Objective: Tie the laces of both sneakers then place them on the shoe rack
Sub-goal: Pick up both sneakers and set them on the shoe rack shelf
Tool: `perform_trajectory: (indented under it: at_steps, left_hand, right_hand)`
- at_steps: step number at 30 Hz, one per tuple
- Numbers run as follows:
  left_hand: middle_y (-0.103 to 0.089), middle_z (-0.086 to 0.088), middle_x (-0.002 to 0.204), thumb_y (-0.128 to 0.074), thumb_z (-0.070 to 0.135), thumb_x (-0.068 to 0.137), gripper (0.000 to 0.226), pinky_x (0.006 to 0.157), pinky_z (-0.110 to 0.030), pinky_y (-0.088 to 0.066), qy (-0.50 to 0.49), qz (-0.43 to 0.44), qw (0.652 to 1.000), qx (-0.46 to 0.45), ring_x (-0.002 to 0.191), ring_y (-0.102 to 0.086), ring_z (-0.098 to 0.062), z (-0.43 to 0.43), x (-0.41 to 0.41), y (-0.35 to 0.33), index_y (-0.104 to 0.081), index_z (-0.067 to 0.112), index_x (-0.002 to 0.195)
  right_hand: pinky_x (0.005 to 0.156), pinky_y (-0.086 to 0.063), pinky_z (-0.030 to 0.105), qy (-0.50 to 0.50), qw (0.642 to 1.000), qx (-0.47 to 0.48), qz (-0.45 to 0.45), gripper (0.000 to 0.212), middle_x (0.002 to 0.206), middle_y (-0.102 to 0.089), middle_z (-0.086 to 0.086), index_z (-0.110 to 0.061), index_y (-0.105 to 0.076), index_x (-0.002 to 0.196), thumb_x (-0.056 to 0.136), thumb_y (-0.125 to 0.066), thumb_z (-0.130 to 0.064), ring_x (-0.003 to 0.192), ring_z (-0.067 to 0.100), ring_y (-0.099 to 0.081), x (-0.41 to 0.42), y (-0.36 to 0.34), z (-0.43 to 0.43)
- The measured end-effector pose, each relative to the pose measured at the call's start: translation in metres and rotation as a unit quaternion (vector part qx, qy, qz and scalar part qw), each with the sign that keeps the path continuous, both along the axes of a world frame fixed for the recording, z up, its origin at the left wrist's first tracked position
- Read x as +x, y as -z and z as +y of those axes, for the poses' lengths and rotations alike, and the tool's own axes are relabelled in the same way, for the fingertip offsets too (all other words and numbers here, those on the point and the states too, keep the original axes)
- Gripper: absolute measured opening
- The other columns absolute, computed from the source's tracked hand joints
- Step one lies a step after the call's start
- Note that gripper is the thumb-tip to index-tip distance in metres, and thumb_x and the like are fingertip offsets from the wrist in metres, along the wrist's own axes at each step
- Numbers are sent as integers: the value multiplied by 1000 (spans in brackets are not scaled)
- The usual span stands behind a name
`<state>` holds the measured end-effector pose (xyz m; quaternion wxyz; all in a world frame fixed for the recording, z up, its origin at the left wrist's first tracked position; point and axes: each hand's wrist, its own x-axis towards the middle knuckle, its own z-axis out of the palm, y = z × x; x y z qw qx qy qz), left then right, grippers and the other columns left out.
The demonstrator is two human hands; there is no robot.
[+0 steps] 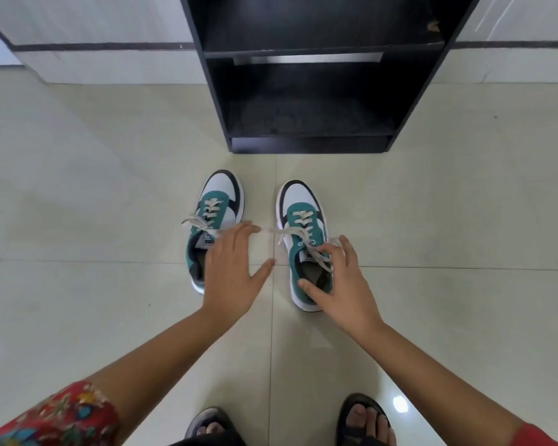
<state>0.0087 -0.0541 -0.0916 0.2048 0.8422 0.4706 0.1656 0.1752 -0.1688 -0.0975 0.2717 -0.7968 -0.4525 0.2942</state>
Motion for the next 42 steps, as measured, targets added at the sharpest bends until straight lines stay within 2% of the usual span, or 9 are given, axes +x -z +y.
perform_trajectory:
  at_steps: [3, 6, 9, 14, 21, 26, 29, 34, 42]
  left_hand:
    - [-34, -11, 147, -76, 45, 67, 68, 104, -49, -39, -133, 58, 989, -10, 133, -34, -31, 2, -35, 3, -47, 23, 124]
    - [-27, -15, 149, -80, 40, 62, 75, 104, -51, -39, -180, 124, 961, -170, 134, -33, -35, 11, -58, 10, -45, 25, 128]
    - [-50, -12, 127, -77, 33, 67, 65, 87, -36, -49, -132, 132, 951, -248, 104, -57, -32, 27, -68, 11, -52, 25, 127]
    - [-62, -7, 103, -72, 24, 74, 34, 63, -23, -38, -104, 63, 974, -191, 80, -54, -22, 24, -57, 3, -65, 16, 106]
    - [-62, 2, 90, -75, 24, 72, 24, 52, -10, -30, -61, 15, 988, -144, 69, -53, -17, 29, -32, -35, -66, 17, 93]
    - [-61, 2, 93, -72, 26, 74, 20, 51, -17, -32, -50, 32, 987, -151, 69, -55, -22, 28, -27, -134, -61, 18, 89]
    - [-60, 3, 91, -72, 26, 74, 19, 48, -14, -28, -48, 27, 989, -136, 65, -51, -19, 22, -25, -213, -59, 16, 84]
    - [-64, 5, 92, -76, 25, 71, 22, 47, -11, -33, -35, 12, 994, -104, 60, -53, -17, 22, -24, -346, -58, 16, 78]
    - [-63, 7, 94, -74, 26, 75, 20, 52, -6, -31, -31, -44, 993, -105, 62, -50, -8, 73, 10, -489, -60, 16, 85]
  right_hand:
    - [87, -54, 39, -48, 993, -96, -58, 57, 157, -1, 0, -39, -50, 112, 62, -71, -55, 118, 28, -53, -7, 5, -9]
    - [76, -53, 31, -54, 989, -122, -65, 49, 139, -42, 3, -36, -52, 113, 69, -67, -50, 96, 27, -63, -11, 11, -9]
    - [69, -47, 29, -74, 986, -106, -105, 40, 113, -61, 2, -25, -56, 107, 73, -67, -42, 89, 26, -63, -10, 8, 2]
    - [62, -41, 30, -60, 988, -74, -122, 30, 95, -66, 0, -18, -54, 89, 73, -68, -40, 83, 24, -62, -12, 1, 17]
    - [65, -48, 35, -35, 993, -32, -111, 31, 94, -67, 0, -15, -57, 89, 73, -70, -37, 81, 24, -64, -7, -25, 28]
    - [64, -48, 33, -9, 993, -25, -113, 31, 101, -68, 0, -14, -59, 94, 74, -72, -33, 80, 27, -66, -7, -123, 31]
    - [54, -46, 31, 0, 993, 0, -115, 29, 89, -69, 1, -14, -59, 87, 70, -76, -31, 67, 26, -65, -16, -204, 31]
    - [41, -27, 12, 19, 987, 39, -156, 33, 71, -65, -3, -16, -53, 75, 63, -82, -28, 48, 21, -57, -20, -339, 33]
    - [49, -44, 25, 18, 982, 40, -186, 27, 86, -67, 1, -16, -54, 80, 70, -77, -26, 56, 23, -61, 5, -476, 86]
